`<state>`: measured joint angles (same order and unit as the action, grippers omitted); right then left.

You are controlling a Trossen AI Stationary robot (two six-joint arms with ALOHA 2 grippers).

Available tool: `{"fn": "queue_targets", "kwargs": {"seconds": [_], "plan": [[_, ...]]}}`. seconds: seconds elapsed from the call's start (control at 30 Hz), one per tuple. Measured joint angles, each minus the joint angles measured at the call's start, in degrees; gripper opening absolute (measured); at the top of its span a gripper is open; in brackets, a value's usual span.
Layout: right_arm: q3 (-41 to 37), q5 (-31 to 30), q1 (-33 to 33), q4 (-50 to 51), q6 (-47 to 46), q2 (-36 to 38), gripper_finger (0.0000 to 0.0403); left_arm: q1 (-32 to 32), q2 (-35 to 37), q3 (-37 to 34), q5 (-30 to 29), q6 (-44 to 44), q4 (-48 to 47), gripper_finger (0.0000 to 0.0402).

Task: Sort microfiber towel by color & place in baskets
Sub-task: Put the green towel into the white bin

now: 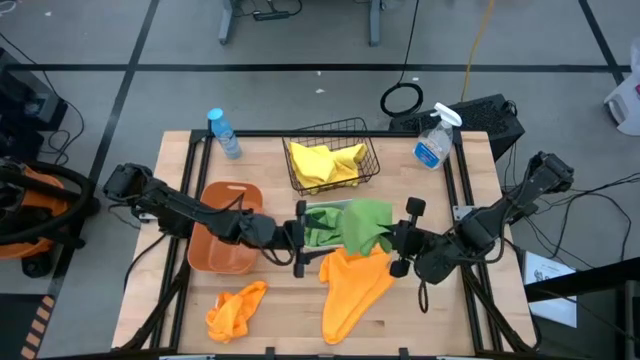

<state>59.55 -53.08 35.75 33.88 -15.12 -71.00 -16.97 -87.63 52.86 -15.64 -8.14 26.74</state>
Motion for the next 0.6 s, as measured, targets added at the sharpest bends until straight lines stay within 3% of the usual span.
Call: {"fn": "queue_targets", "kwargs": {"seconds": [0.3, 0.6], "plan": [[0.07, 0.04, -0.95, -26.07, 21.62, -5.53, 0.0005, 0.09, -3.64, -0.02, -0.48, 0.05, 5.78, 0.0258], [0.07, 0.91, -4.84, -43.15, 24.65, -11.85, 0.0029, 0.09, -3.87, 0.00, -0.67, -0.17, 7.64, 0.0258]]}}
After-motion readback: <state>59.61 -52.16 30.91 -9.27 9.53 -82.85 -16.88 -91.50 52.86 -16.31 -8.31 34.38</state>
